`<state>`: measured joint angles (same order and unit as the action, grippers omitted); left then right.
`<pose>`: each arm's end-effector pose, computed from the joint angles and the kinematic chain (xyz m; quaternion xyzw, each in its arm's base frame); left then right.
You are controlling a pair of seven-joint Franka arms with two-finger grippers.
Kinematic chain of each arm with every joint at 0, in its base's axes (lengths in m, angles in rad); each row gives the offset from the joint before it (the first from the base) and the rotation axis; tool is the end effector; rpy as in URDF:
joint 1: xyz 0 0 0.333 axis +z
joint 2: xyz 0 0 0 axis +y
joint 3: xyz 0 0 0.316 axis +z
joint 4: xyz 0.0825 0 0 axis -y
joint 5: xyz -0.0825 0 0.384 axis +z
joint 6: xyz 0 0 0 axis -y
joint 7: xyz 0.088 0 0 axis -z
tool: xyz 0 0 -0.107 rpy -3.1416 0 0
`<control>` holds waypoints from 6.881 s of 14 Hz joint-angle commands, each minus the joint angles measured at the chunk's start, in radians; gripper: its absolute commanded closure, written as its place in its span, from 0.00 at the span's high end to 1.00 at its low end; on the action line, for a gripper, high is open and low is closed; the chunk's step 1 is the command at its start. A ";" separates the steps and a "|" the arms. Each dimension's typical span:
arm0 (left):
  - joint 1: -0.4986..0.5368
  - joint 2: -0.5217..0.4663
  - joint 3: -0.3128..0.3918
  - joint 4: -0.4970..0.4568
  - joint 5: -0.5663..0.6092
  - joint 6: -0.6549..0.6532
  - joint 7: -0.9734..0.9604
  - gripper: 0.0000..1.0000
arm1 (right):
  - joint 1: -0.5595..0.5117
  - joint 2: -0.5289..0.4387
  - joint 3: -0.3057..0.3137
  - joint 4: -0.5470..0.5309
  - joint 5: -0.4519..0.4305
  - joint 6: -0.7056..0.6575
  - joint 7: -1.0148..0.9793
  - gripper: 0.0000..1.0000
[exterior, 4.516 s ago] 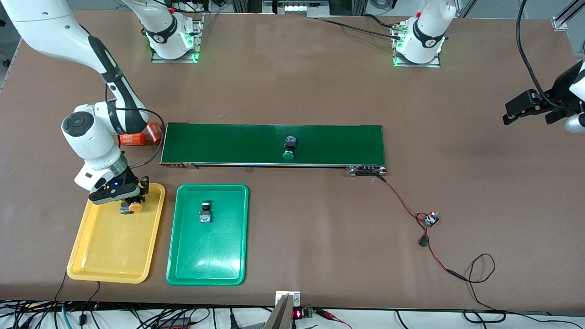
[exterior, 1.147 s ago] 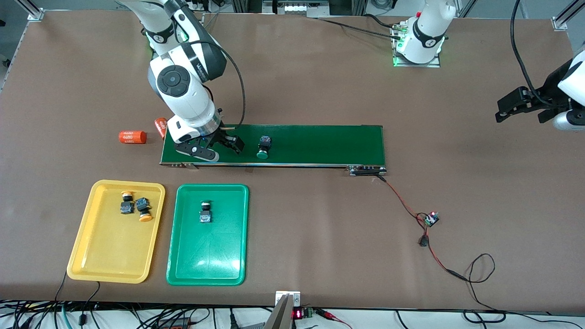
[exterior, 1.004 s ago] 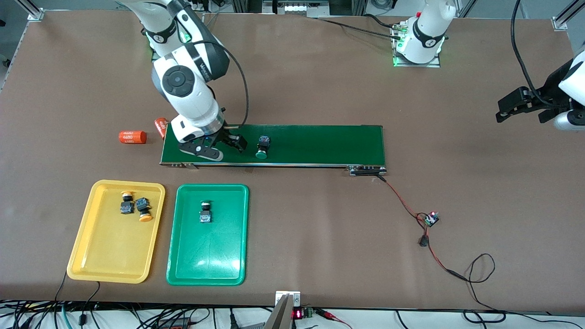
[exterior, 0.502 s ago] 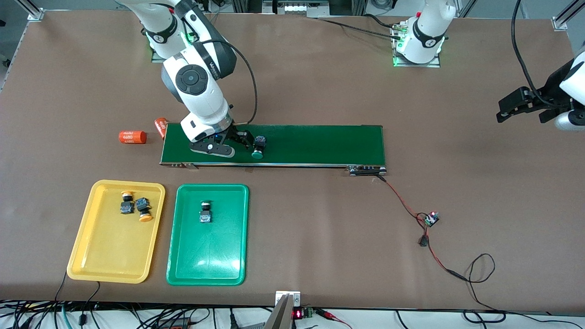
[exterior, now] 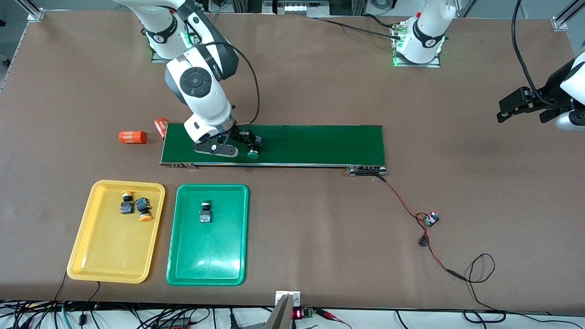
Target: Sort buttons by color to trays
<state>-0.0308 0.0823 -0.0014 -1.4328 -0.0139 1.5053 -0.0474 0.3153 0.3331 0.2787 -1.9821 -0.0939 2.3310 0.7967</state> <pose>0.5736 -0.0200 0.6371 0.9999 0.0072 -0.0052 0.0068 0.5098 0.3345 0.3069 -0.9968 0.0773 -0.0051 0.0179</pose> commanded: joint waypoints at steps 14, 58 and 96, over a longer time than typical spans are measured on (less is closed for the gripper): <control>0.006 0.000 0.004 0.015 -0.003 -0.007 0.024 1.00 | 0.018 0.078 0.000 0.017 -0.032 0.040 0.030 1.00; 0.006 0.005 0.004 0.015 -0.001 -0.007 0.024 1.00 | -0.091 0.168 -0.174 0.207 -0.214 0.214 -0.441 0.27; 0.006 -0.064 -0.009 -0.136 0.000 0.105 0.023 1.00 | -0.209 -0.130 -0.207 0.243 -0.032 -0.298 -0.536 0.93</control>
<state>-0.0286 0.0862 -0.0018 -1.4733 -0.0138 1.5321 -0.0474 0.1481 0.2753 0.0650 -1.7051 -0.1909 2.0833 0.2952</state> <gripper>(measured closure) 0.000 0.070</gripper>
